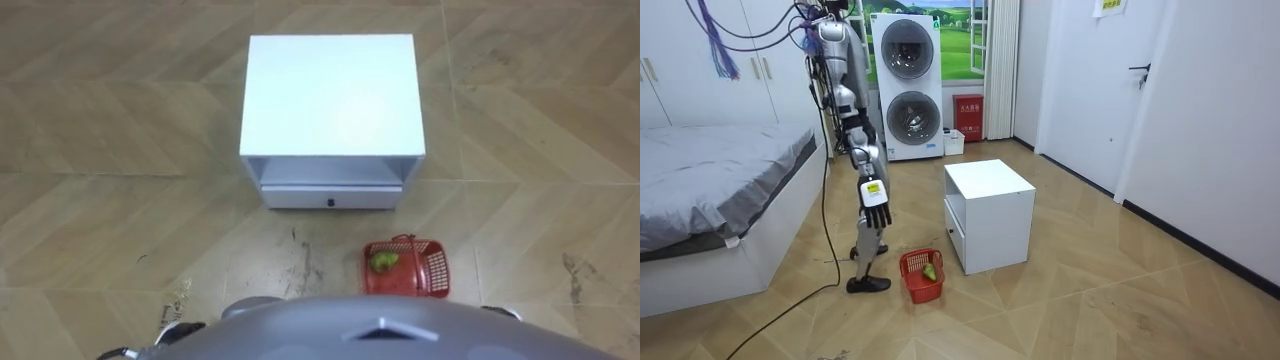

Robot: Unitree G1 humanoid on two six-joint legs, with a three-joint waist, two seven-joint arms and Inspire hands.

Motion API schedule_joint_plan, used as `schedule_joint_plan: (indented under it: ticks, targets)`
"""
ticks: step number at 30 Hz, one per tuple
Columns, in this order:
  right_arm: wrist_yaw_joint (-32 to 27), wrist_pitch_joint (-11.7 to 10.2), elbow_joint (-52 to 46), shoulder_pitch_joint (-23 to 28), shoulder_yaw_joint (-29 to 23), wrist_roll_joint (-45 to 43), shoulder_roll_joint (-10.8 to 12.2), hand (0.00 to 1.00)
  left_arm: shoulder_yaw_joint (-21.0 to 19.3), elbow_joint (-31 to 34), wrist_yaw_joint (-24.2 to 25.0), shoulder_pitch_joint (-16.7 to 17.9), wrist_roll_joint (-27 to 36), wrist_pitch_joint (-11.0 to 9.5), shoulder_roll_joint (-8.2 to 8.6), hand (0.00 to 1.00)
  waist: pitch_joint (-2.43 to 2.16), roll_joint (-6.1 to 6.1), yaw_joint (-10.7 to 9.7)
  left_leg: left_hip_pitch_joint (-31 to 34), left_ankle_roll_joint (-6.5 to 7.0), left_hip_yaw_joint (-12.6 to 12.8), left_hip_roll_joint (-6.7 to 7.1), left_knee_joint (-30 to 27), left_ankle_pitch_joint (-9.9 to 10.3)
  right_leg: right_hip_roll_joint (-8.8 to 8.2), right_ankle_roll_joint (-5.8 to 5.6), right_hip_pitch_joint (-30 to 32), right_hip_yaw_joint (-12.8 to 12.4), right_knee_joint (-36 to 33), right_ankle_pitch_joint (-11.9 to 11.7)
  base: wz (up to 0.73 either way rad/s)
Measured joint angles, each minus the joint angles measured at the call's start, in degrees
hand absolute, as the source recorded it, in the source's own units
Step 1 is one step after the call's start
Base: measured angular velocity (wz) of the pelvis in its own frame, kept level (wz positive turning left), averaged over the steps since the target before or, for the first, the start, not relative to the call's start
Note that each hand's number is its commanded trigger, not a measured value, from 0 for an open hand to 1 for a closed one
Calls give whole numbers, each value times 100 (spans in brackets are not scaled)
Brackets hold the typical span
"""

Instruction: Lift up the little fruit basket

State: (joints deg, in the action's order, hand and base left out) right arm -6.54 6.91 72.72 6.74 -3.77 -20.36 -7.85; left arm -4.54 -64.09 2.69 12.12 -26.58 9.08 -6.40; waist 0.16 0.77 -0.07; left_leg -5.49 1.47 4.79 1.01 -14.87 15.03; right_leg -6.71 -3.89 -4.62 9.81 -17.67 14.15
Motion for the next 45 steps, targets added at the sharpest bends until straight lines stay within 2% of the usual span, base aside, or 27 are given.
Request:
schedule_joint_plan:
  ticks: [4, 7, 8, 10, 12, 14, 16, 17, 18, 19, 20, 21, 22, 24, 25, 27, 31, 32, 33, 34, 35, 36, 37, 38, 40, 43, 45]
  targets:
    - [-40, -21, -436, -11, -212, -54, -103, 0, -225, -12, -79, -28, -52, -177, -74, 0, 2, 28, 18, 195, 217, 219, 166, -43, -21, -244, -30, 503, -104, -656, 13, -15]
    - [-64, -66, -644, -130, -220, -115, -149, 0, -457, -46, -121, -70, -58, -246, -158, 0, 1, 43, 16, 428, 394, 489, 161, -156, -17, -391, -37, 785, -170, -1131, 57, 7]
    - [-89, -63, -792, -32, -219, -91, -137, 0, -490, -12, -156, -88, -59, -302, -253, 0, 38, -66, -60, 488, 464, 706, 185, -274, 30, -556, 6, 893, -88, -2135, 135, 82]
    - [-117, -71, -939, -52, -211, 204, -148, 0, -458, 85, -215, -103, -52, -332, -397, 0, 4, -300, 113, 544, 505, 932, 269, -289, 35, -705, 71, 867, -220, -3669, 66, 49]
    - [-147, -182, -1027, -331, -199, 446, -148, 0, -478, 86, -219, -2, -46, -297, -406, 0, -1, -352, 227, 781, 515, 1008, 222, -462, 31, -716, 104, 714, -229, -3861, -120, -22]
    - [-157, -339, -1077, -569, -167, 670, -127, 0, -474, -20, -226, -88, -19, -309, -401, 0, -19, -392, 236, 1216, 520, 1008, 141, -792, 35, -719, 124, 582, -258, -3530, -310, -3]
    - [-198, -392, -1080, -849, -12, 955, -71, 0, -411, -130, -275, -293, 34, -316, -408, 0, -42, -526, 227, 1793, 538, 960, 82, -1365, 48, -787, 107, 494, -272, -2764, -343, 7]
    - [-213, -396, -1068, -1088, 127, 1117, -39, 0, -367, -179, -347, -483, 117, -322, -393, 0, 23, -528, 225, 2293, 547, 719, 44, -1924, 61, -708, -119, 489, -275, -2520, 21, 12]
    - [-217, -410, -1041, -1213, 203, 1201, -38, 0, -326, -227, -368, -684, 137, -342, -364, 0, 63, -476, 215, 2799, 543, 313, -4, -2532, 62, -545, -73, 569, -247, -2422, 267, 13]
    - [-230, -413, -1058, -1301, 269, 1320, -11, 0, -288, -243, -387, -845, 140, -376, -379, 0, 41, -379, 248, 3300, 530, 28, -26, -3086, 57, -368, -100, 740, -284, -2504, 486, 4]
    - [-251, -411, -1060, -1366, 286, 1384, 20, 0, -262, -254, -430, -931, 146, -412, -410, 0, 27, -375, 314, 3484, 509, -55, -23, -3230, 68, -345, -122, 883, -358, -2650, 642, -9]
    - [-295, -415, -1060, -1522, 384, 1535, 65, 0, -136, -379, -537, -1160, 286, -506, -523, 0, 55, -515, 392, 3790, 388, -101, -22, -3484, 143, -421, -176, 1232, -476, -3126, 1042, 7]
    - [-331, -425, -1064, -1719, 419, 1585, 66, 0, 67, -556, -648, -1471, 472, -562, -598, 0, 116, -590, 369, 4163, 299, -88, -12, -3845, 226, -493, -176, 1579, -471, -3588, 1398, 15]
    - [-442, -450, -1072, -2028, 463, 1664, 65, 0, 275, -612, -761, -1722, 652, -587, -612, 0, 157, -656, 385, 4718, 281, -124, -16, -4438, 383, -575, -135, 2097, -467, -4304, 1849, 6]
    - [-492, -497, -1094, -2177, 481, 1746, 64, 0, 315, -706, -778, -1803, 780, -617, -611, 0, 161, -658, 383, 4961, 256, -163, -13, -4757, 579, -612, -123, 2343, -477, -4715, 2103, -10]
    - [-606, -572, -1319, -2245, 462, 1919, 48, 0, 359, -839, -871, -1828, 956, -665, -619, 0, 169, -648, 384, 5293, 230, -205, 36, -5198, 1021, -672, -139, 2753, -524, -5480, 2359, -2]
    - [-673, -613, -1563, -2202, 463, 2332, 38, 0, 422, -958, -1025, -1645, 1084, -666, -683, 0, 164, -730, 342, 5979, 512, 109, 37, -6392, 1444, -987, -195, 3525, -850, -7534, 2450, 23]
    - [-669, -613, -1587, -2200, 464, 2358, 46, 0, 461, -984, -1055, -1621, 1097, -666, -705, 0, 157, -743, 342, 6064, 533, 185, -41, -6543, 1498, -1019, -169, 3590, -898, -7826, 2414, 39]
    - [-659, -620, -1669, -2195, 466, 2385, 52, 0, 516, -1002, -1113, -1582, 1113, -667, -762, 0, 129, -776, 349, 6230, 562, 381, -291, -6850, 1594, -1021, -160, 3592, -937, -8532, 2291, 38]
    - [-660, -639, -1708, -2196, 465, 2387, 48, 0, 554, -1004, -1128, -1574, 1126, -673, -798, 0, 115, -799, 342, 6322, 579, 489, -399, -6972, 1605, -1021, -172, 3568, -956, -8851, 2225, 38]
    - [-657, -720, -1764, -2248, 465, 2378, 34, 0, 640, -971, -1159, -1524, 1176, -697, -848, 0, 71, -902, 363, 6494, 594, 696, -635, -7243, 1610, -1041, -106, 3524, -1081, -9099, 1978, 0]
    - [-644, -809, -1788, -2422, 466, 2359, 34, 0, 692, -950, -1202, -1397, 1382, -717, -831, 0, 126, -826, 382, 6662, 541, 691, -697, -7566, 1599, -1123, -82, 3551, -1107, -9233, 2219, -38]
    - [-650, -885, -1833, -2505, 462, 2360, 33, 0, 759, -955, -1203, -1274, 1586, -691, -788, 0, 183, -727, 383, 6842, 452, 478, -588, -7817, 1632, -1133, -47, 3690, -1099, -9489, 2245, -54]
    - [-663, -885, -1871, -2499, 453, 2374, 27, 0, 762, -962, -1202, -1227, 1629, -693, -770, 0, 142, -655, 381, 6946, 377, 365, -459, -7888, 1658, -1148, -40, 3783, -1112, -9577, 2249, -49]
    - [-718, -873, -1988, -2526, 436, 2617, -118, 0, 839, -1036, -1205, -1265, 1894, -713, -743, 0, 148, -647, 361, 7269, 340, 126, 41, -8056, 1700, -1261, -61, 4091, -1223, -9897, 2263, -35]
    - [-821, -872, -2014, -2520, 435, 3048, -298, 0, 1031, -1291, -1233, -1442, 2040, -811, -772, 0, 165, -680, 190, 7415, 467, 185, 166, -8359, 1801, -1424, -114, 4023, -1233, -10265, 2289, 23]
    - [-857, -872, -2110, -2537, 411, 3183, -456, 0, 1052, -1388, -1269, -1595, 2118, -1019, -774, 0, 172, -764, 35, 7474, 555, 399, 65, -8793, 2002, -1526, -124, 3939, -1394, -10768, 2293, 48]
